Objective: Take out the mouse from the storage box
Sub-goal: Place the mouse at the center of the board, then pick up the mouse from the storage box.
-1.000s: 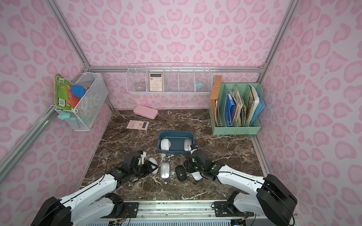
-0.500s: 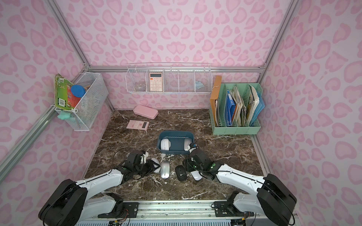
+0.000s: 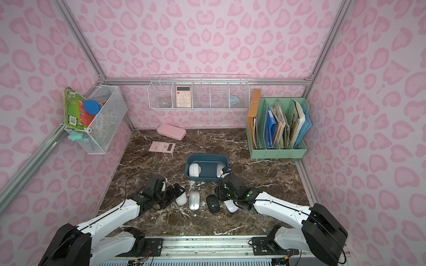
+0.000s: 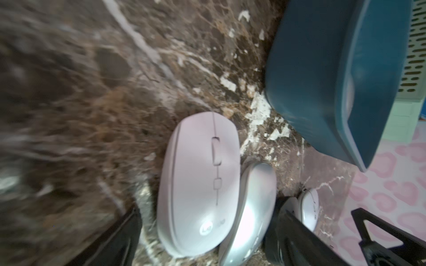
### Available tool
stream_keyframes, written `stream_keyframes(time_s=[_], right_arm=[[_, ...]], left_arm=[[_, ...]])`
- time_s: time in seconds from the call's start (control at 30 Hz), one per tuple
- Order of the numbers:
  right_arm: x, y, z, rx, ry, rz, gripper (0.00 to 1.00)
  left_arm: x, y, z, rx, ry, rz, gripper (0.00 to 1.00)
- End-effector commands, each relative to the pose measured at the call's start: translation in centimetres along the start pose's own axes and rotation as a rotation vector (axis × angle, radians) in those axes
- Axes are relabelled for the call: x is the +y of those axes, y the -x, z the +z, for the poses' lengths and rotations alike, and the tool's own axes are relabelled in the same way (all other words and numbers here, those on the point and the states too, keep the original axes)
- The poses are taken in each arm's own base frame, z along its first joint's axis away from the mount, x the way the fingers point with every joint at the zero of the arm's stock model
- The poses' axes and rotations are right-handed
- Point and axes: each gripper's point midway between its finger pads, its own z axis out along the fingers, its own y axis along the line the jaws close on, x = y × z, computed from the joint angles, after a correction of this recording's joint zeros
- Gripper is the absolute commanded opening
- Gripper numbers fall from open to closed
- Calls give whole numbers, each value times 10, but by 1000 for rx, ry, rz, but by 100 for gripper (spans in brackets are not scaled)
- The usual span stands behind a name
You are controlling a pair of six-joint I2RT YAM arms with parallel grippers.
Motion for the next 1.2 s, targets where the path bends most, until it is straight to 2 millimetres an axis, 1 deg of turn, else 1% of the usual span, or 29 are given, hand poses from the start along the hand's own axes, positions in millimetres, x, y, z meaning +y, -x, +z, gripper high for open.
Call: stream_keyframes(time_s=[0.0,0.13,0.23,0.33,0.4,0.47,0.6,0.63,0.7,0.77,0.83,1.0,1.1,1.17], right_arm=[[-1,6,1,-9,-23,-16,65],[2,11,2,-12,-21,-24,65],[3,13,3,-12,-26,-27,65],[3,16,4,-12,-33,-36,65],[5,21,5,-18,-39,-47,65],[10,29,7,-20,-38,-66,65],[20,55,16,-36,-63,-111,66],[19,60,21,-31,-86,-115,66],[22,74,29,-31,-117,-129,66],[25,86,40,-20,-133,-134,67],[30,94,55,3,-133,-140,68],[41,103,90,59,-131,-157,74],[54,110,107,73,-108,-174,80],[59,109,118,94,-108,-186,83]], left_arm=[[40,-5,-14,-3,206,14,98],[41,-1,-22,-34,211,31,98],[33,-1,-28,-42,170,45,97],[27,5,-38,-84,147,70,97],[27,13,-52,-141,157,94,98],[27,23,-72,-216,178,122,99],[36,47,-116,-419,237,144,99],[39,50,-123,-464,236,139,99],[40,54,-131,-526,221,169,99],[41,56,-134,-565,208,200,99],[42,55,-133,-582,195,232,99],[46,54,-132,-590,189,230,99],[45,52,-131,-581,182,230,99],[44,52,-131,-577,180,229,99]])
